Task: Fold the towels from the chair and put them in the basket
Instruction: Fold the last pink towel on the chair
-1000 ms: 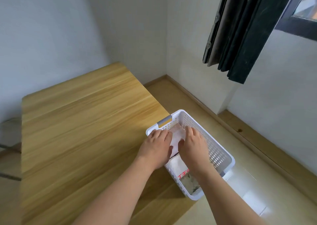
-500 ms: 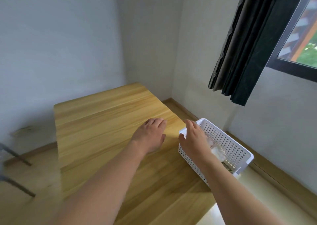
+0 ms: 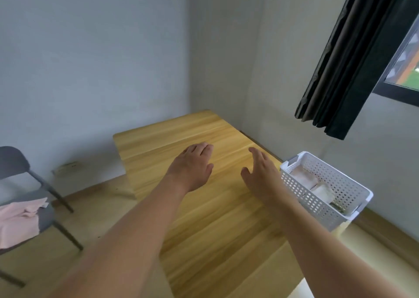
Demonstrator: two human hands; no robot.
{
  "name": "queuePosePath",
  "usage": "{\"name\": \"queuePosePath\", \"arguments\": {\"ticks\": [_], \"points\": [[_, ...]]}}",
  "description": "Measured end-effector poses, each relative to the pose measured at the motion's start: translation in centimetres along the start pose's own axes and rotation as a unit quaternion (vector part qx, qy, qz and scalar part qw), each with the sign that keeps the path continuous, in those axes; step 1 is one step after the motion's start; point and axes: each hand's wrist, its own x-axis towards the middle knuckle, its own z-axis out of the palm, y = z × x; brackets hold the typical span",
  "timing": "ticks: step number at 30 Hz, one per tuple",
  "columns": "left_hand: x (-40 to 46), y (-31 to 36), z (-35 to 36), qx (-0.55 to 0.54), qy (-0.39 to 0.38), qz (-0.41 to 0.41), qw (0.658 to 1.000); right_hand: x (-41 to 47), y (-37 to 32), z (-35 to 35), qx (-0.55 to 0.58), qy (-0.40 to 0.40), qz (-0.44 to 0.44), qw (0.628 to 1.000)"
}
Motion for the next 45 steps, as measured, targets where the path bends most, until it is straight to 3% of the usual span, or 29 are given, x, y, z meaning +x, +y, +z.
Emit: {"name": "queuePosePath", "arguments": {"ticks": [7,14,24,30,36,45], "points": [[-6.9,-10.7,-2.4,-0.025,0.013,-0.014,1.000,-2.7,-11.0,6.3,-0.003,-0.023,-0.004,1.000],[-15.4,-27.9,-5.8,-0.028,0.004,-0.023,0.999,-4.6,-27.2,14.5,-0.009,-0.042,-0.013,0.999],[-22.1,-44.8,-8.2,-0.057,0.020,-0.070,0.996,-3.0,-43.8,24.8,0.013,-0.044,-0.055,0.997],[-24.9,-60.1,-9.8,-0.082,0.045,-0.082,0.992,-1.6,-55.4,33.6,0.030,-0.024,-0.048,0.998],[-27.5,-73.6,-9.1,-0.097,-0.029,-0.071,0.992,-0.9,-64.4,40.6,0.032,-0.035,-0.001,0.999],[-29.2,-86.6,-6.4,-0.100,-0.060,-0.089,0.989,4.0,-73.7,51.1,0.066,-0.081,-0.002,0.995]]}}
